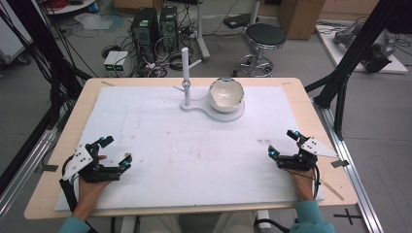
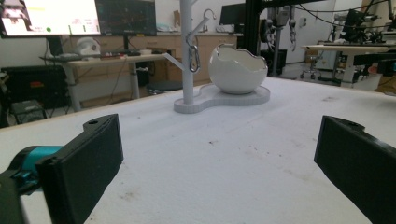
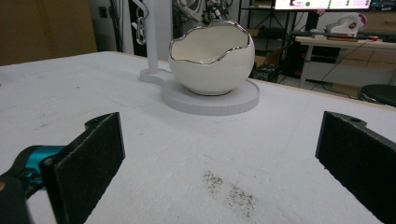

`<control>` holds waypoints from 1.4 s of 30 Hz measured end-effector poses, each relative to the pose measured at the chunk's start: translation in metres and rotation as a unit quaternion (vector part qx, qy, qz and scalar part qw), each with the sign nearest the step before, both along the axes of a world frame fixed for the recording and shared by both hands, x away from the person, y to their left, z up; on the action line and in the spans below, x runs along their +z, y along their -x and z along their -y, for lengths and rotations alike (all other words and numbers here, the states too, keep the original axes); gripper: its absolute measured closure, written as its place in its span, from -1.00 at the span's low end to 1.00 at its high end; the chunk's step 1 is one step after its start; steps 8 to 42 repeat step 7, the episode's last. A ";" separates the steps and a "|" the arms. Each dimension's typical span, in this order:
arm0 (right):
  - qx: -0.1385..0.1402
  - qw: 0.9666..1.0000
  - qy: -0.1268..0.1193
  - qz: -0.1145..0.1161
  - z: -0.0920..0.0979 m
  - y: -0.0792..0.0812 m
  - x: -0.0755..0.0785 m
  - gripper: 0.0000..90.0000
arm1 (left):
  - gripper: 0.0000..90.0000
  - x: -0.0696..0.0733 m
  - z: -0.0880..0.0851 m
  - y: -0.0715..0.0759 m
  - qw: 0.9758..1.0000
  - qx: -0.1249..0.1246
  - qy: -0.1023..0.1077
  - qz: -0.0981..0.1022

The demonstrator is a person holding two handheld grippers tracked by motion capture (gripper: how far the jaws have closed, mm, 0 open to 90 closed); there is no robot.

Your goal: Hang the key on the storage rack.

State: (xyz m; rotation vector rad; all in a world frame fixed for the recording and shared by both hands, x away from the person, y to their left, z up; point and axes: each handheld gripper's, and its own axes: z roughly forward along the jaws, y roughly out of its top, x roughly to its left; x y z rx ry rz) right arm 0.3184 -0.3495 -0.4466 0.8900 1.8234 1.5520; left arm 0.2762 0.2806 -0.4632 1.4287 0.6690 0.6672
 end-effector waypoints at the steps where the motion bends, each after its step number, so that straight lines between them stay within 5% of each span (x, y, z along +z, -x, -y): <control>1: 0.000 1.000 0.001 0.002 0.000 0.000 0.000 -0.99 | -0.96 0.000 -0.001 0.000 1.000 0.000 0.003 -0.002; 42: -0.001 1.000 0.006 0.001 -0.001 0.001 0.000 -0.99 | -0.96 0.000 -0.001 0.000 1.000 0.001 0.004 -0.002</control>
